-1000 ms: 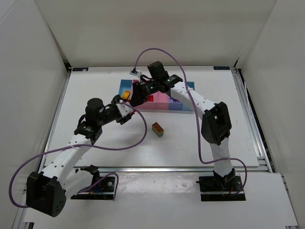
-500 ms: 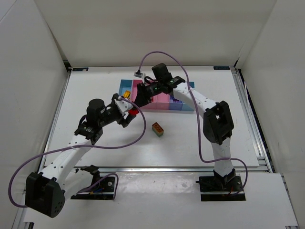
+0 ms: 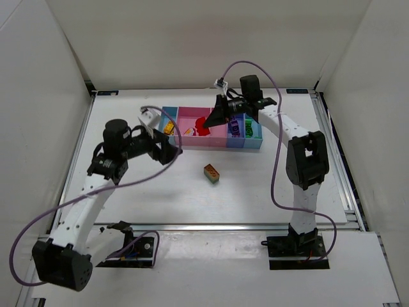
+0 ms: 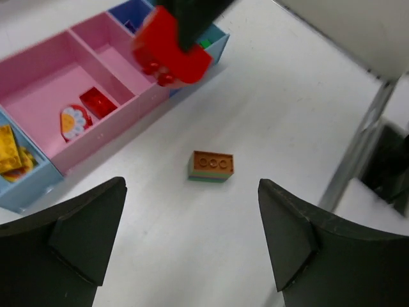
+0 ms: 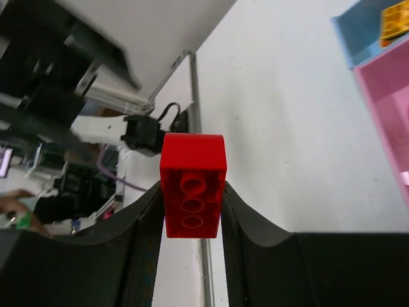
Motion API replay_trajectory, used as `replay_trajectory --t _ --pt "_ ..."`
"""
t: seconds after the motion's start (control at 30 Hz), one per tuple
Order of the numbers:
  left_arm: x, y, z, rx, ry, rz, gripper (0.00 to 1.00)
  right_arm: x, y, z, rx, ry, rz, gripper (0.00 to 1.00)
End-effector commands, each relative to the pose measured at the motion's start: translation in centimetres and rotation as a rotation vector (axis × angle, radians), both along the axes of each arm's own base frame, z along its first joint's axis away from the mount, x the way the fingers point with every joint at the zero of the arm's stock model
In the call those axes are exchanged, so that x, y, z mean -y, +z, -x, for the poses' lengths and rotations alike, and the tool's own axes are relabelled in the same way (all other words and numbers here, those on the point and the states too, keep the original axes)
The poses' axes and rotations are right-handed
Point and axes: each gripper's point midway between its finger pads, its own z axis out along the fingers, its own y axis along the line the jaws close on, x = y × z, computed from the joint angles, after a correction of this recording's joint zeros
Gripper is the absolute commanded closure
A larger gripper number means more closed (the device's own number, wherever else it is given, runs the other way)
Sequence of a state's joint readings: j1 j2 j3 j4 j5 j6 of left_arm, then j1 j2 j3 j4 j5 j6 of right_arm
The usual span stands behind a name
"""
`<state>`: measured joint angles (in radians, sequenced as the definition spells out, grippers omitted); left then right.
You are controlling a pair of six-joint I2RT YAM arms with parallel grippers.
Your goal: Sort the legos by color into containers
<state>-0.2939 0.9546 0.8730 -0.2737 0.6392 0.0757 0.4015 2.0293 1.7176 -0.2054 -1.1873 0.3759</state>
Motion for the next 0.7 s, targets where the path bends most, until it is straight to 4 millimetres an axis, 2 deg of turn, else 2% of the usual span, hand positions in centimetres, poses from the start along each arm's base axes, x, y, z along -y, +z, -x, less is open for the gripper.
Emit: replay_trajectory --t 0.0,0.03,0.07,0.1,0.13,0.2,0.23,0.27,0.37,0.47,0.67 --pt "-0.6 0.6 -0.9 -0.324 0.022 0.218 0.06 -0.6 3.9 2.6 0.064 0.135 -0.119 0.87" --pt "-0.7 0.7 -1.0 -0.453 0.048 0.316 0.08 -0.9 4.0 3.0 0.073 0.154 -0.125 0.87" --pt "-0.9 1.7 -1.9 -0.45 0.038 0.374 0.13 -1.0 4.1 3.1 0.09 0.169 -0.137 0.87" --pt "-1.5 1.2 -2.6 -0.521 0.042 0.42 0.15 -1.2 4.2 3.2 0.094 0.181 -0.143 0.87" --pt "-1.6 1.9 -3.0 -0.565 0.048 0.456 0.16 -1.4 4.2 3.4 0.093 0.192 -0.146 0.86" --pt "-1.8 1.6 -4.0 -0.619 0.017 0.481 0.16 -1.6 4.7 3.3 0.1 0.204 -0.163 0.87" --pt "-1.5 2.0 -4.2 -0.657 0.001 0.508 0.16 -1.8 4.9 3.4 0.096 0.21 -0.168 0.87" --pt "-1.4 2.2 -5.0 -0.638 -0.026 0.521 0.16 -2.0 5.1 3.2 0.086 0.206 -0.171 0.87" --pt "-1.2 2.8 -5.4 -0.626 -0.066 0.536 0.15 -2.6 5.4 3.6 0.088 0.219 -0.175 0.87" --pt "-1.0 4.1 -5.9 -0.545 -0.093 0.532 0.16 -3.3 5.4 4.0 0.074 0.235 -0.171 0.87" --pt "-0.8 5.3 -6.7 -0.39 -0.106 0.506 0.23 -4.7 4.9 4.4 0.02 0.256 -0.159 0.86"
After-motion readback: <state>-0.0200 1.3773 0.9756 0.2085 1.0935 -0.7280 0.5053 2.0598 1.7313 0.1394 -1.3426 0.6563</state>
